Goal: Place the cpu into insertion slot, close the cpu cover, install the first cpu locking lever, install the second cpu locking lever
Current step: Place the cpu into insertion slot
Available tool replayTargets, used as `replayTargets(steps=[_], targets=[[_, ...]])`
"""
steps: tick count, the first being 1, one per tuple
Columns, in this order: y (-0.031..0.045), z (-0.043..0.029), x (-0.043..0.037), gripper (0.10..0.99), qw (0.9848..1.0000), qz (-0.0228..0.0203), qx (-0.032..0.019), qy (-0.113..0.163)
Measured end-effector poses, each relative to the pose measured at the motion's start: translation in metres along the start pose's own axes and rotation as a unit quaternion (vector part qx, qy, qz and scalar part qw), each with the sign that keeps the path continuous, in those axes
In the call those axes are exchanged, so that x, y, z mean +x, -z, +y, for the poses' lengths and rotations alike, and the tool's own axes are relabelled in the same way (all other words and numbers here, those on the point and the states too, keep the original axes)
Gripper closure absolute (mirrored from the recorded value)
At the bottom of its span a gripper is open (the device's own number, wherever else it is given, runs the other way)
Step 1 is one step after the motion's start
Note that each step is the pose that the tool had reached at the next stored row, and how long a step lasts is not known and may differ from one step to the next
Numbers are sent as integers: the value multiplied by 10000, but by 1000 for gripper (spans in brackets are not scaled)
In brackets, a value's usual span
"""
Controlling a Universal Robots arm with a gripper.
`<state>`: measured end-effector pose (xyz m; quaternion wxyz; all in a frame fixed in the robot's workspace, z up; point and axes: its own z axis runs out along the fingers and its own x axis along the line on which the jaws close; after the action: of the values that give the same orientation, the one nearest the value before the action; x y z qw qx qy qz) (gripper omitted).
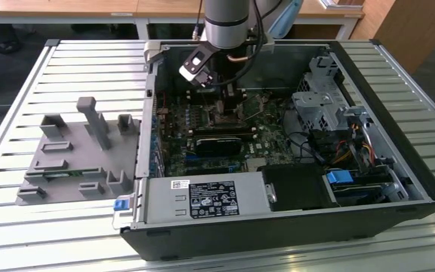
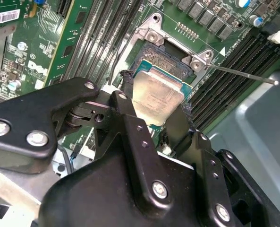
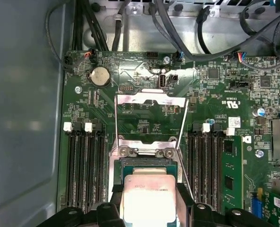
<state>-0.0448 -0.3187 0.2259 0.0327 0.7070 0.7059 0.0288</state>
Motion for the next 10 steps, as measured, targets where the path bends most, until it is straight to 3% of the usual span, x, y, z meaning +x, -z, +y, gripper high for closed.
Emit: replayTargets(steps=[10], targets=[[-83,-14,7,561,10000,0,0,-9]])
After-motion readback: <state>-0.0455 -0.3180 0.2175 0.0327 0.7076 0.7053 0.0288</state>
